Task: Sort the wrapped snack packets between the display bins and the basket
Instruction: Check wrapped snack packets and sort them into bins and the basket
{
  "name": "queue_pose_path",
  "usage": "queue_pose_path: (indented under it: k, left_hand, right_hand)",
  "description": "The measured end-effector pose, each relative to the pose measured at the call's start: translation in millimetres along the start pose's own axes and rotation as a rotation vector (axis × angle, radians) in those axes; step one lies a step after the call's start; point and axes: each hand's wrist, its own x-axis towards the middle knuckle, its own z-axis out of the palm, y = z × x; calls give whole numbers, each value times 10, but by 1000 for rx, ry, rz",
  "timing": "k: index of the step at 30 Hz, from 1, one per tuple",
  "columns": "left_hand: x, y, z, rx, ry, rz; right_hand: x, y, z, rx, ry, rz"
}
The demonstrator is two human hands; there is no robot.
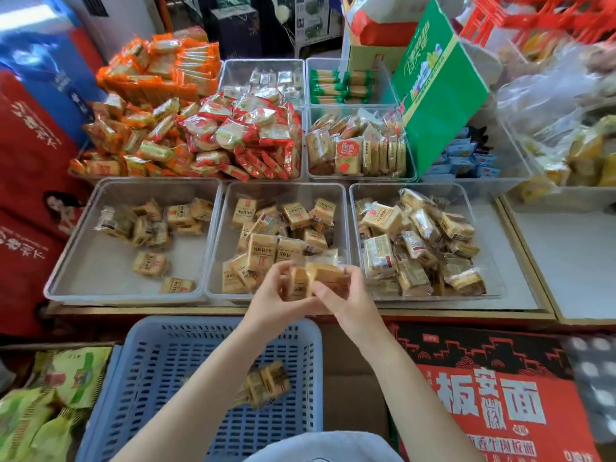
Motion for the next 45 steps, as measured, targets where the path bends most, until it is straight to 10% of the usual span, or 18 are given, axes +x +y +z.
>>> queue_pose_path:
  k: [24, 33, 42, 45]
  left_hand:
    - [743, 31, -312, -911, -99, -322]
    - [873, 94, -349, -163, 31, -224]
    - [1118, 13, -521, 994, 362, 325]
    - [1258, -186, -604, 1052, 249, 302]
  right_hand:
    - [961, -146, -139, 703, -127, 270]
    - [1118, 71, -135, 152, 44, 247]
    - [1355, -80, -93, -487, -10, 38]
    - [1406, -67, -58, -647, -3, -114]
